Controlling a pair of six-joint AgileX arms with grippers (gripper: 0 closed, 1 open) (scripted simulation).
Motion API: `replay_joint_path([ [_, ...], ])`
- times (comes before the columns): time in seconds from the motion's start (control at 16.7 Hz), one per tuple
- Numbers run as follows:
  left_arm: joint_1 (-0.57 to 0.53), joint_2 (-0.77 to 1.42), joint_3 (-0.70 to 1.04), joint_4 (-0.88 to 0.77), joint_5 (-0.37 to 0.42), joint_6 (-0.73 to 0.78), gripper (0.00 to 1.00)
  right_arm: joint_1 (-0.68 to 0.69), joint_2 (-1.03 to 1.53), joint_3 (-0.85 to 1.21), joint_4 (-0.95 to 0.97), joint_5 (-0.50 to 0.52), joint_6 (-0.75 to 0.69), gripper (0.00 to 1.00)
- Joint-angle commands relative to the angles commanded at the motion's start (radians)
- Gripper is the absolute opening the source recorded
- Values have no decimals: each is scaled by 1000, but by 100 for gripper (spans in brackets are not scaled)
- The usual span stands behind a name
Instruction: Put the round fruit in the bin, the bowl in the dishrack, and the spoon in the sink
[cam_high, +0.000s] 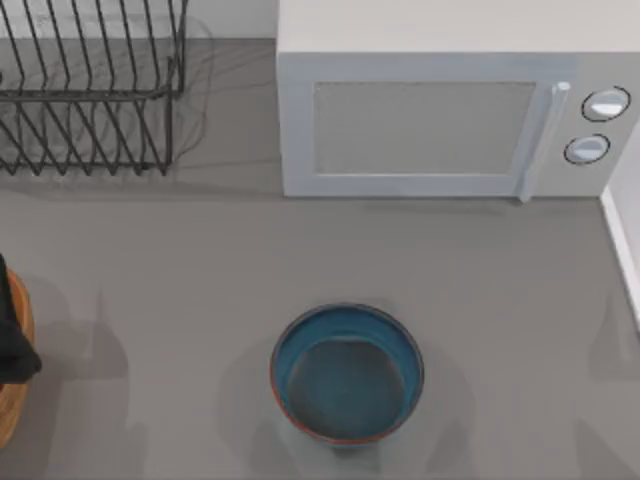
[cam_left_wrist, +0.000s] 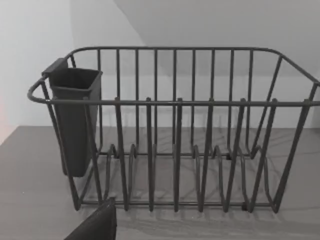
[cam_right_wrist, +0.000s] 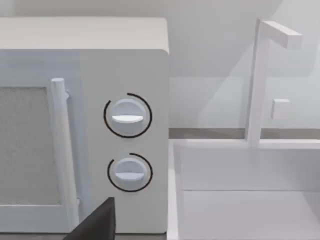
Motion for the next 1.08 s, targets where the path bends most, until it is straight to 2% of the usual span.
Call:
replay_joint_path([
  [0.36,-7,13,12,-8,-1,-5,100,0,0,0,0,0,0,100],
  [0.54,-51,102,94,-65,2,-43,100,0,0,0,0,0,0,100],
  [0.78,-166,343,314,-216,9,-145,100,0,0,0,0,0,0,100],
  [1.08,-366,775,705,-485,17,-327,100,0,0,0,0,0,0,100],
])
